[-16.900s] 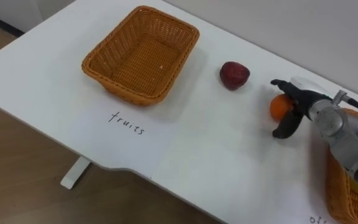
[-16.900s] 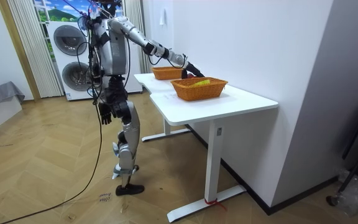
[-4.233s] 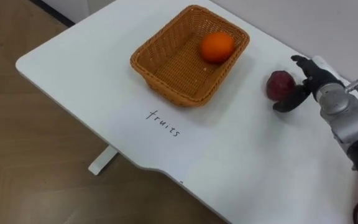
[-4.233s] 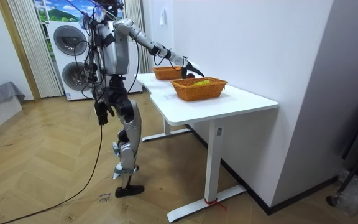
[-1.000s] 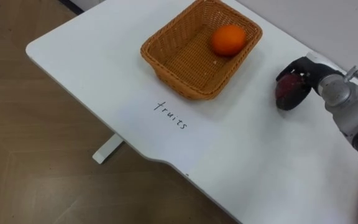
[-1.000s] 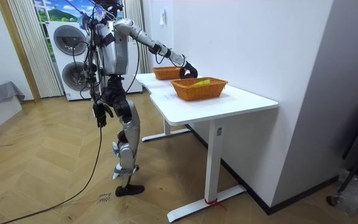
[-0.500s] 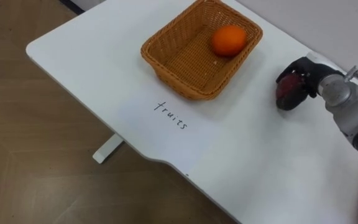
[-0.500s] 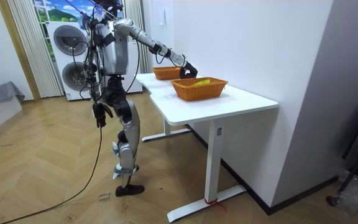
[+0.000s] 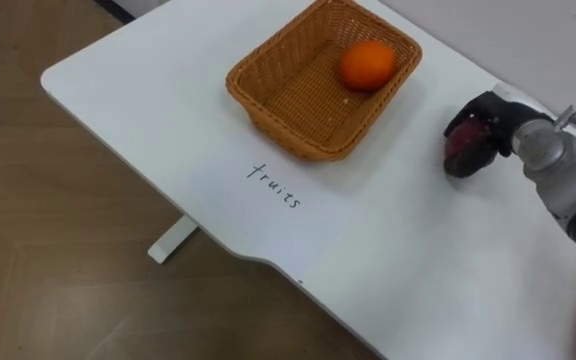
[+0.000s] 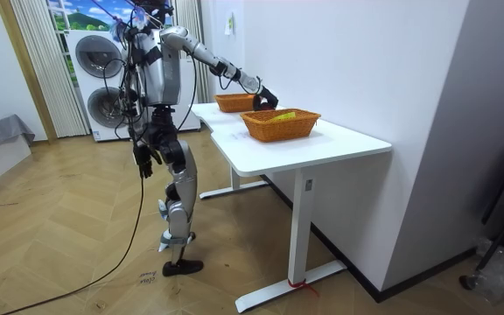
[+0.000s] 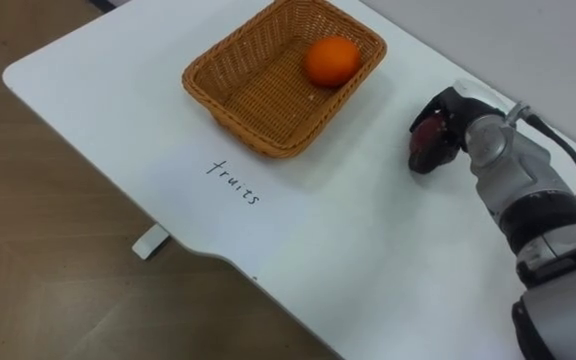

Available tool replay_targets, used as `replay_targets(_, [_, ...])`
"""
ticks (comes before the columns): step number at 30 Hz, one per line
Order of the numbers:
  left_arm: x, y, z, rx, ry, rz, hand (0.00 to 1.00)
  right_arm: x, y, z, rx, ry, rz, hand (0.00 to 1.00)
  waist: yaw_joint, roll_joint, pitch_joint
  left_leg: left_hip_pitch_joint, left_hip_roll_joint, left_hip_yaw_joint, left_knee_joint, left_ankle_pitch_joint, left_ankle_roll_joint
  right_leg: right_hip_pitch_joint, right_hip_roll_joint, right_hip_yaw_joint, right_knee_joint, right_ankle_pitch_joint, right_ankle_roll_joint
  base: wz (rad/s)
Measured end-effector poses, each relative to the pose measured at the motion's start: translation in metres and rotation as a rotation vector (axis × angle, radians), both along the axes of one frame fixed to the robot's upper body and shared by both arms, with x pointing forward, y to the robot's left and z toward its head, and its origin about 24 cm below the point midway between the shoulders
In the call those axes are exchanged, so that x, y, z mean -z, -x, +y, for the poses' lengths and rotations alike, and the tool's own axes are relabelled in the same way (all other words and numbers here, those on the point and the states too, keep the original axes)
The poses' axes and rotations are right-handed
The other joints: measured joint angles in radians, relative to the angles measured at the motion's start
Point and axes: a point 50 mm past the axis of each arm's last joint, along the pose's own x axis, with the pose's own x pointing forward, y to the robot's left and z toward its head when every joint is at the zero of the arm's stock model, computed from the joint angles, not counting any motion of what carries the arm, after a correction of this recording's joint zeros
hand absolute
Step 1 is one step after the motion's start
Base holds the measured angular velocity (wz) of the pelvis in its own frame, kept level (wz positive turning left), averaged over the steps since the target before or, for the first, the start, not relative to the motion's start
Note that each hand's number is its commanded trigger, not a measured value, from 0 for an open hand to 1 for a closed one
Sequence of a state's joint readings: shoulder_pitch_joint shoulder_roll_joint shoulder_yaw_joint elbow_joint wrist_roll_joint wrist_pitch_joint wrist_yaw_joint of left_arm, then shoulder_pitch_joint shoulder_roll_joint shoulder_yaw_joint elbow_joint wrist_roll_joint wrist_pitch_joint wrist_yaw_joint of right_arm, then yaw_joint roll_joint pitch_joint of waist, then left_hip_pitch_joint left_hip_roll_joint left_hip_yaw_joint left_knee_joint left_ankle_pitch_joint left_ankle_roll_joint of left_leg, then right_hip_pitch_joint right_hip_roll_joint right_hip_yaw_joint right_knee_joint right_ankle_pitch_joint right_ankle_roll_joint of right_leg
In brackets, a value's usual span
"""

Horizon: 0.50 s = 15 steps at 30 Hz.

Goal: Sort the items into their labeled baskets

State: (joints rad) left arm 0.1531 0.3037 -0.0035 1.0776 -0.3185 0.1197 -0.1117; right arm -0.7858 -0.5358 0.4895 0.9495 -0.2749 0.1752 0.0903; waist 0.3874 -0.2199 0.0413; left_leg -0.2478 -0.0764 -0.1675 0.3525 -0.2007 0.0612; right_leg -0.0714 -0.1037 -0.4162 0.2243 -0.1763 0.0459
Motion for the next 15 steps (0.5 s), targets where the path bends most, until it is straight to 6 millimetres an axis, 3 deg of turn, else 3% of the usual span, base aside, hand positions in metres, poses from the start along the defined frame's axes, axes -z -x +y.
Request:
replay_targets(4, [0.0,0.009,0.003,-0.031,-0.007,0.011,0.0,-0.017,-0.006,0.015,-0.079,-0.016,-0.055,1.0,-0.047,-0.003,-0.0022,0.002,-0.003,-0.011,0.002,0.0,0.0,0.008,0.001,-0.002,-0.004,0.0,0.0,0.08])
replay_targets(7, [0.0,0.012,0.003,-0.059,-0.006,0.009,0.0,-0.028,-0.008,0.029,-0.15,-0.023,-0.101,1.0,-0.068,0.006,-0.0029,0.031,-0.004,-0.01,0.0,0.0,0.001,0.034,0.001,0.002,-0.009,0.0,0.001,0.01])
replay_targets(10, [-0.001,0.007,0.002,-0.08,-0.01,-0.026,0.0,-0.041,-0.007,0.042,-0.22,-0.024,-0.15,1.0,-0.084,0.018,-0.0091,0.053,-0.005,-0.011,-0.014,0.0,0.001,0.051,-0.001,0.004,-0.009,0.0,0.001,0.02])
replay_targets(15, [-0.003,0.004,0.004,-0.085,-0.017,-0.053,0.0,-0.064,-0.006,0.055,-0.298,-0.028,-0.225,1.0,-0.099,0.059,-0.0355,0.119,-0.005,-0.003,-0.051,0.002,0.004,0.094,-0.008,0.003,-0.002,-0.002,0.005,-0.06])
